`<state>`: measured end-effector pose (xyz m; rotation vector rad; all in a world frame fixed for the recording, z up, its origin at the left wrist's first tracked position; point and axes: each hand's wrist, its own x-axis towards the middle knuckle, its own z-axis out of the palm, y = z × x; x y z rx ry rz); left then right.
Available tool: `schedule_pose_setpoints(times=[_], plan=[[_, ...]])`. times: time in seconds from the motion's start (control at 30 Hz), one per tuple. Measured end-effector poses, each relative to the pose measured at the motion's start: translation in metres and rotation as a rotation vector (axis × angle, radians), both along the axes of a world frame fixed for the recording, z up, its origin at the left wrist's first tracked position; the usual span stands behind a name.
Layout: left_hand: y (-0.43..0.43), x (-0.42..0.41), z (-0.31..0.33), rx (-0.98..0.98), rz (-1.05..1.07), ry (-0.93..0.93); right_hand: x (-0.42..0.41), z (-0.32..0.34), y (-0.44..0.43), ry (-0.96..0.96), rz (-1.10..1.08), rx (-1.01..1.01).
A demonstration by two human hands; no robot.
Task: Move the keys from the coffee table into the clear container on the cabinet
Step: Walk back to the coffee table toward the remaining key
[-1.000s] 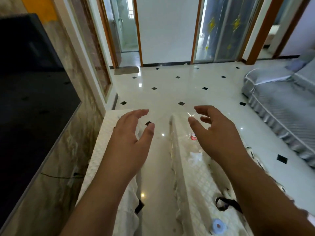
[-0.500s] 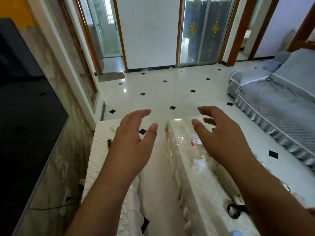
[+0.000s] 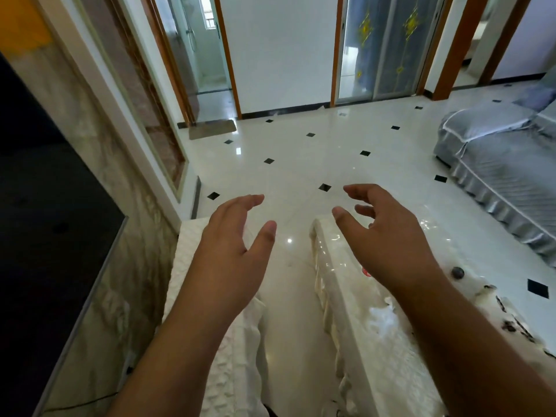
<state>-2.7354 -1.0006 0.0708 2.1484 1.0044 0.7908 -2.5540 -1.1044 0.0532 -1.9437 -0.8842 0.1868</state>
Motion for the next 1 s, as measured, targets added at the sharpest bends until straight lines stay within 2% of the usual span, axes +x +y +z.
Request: schedule_pose_setpoints(times=[0.27, 0.37, 0.7, 1.0], plan=[[0.08, 0.102, 0.021, 0.087, 0.066, -0.028, 0.104, 0.007, 0.091, 0.004, 0.057, 0.056], [0.098, 0.128, 0.018, 0.066, 0.07, -0.015, 0.13, 0.004, 0.111, -0.013, 0.063, 0.033], [0.17, 0.176, -0.002, -0.023, 0.046, -0.023, 0.187, -0.007, 0.176, -0.033, 0.061, -0.045], [0.283, 0.201, -0.007, 0.034, -0.01, 0.003, 0.206, 0.0, 0.277, -0.102, 0.046, -0.089]])
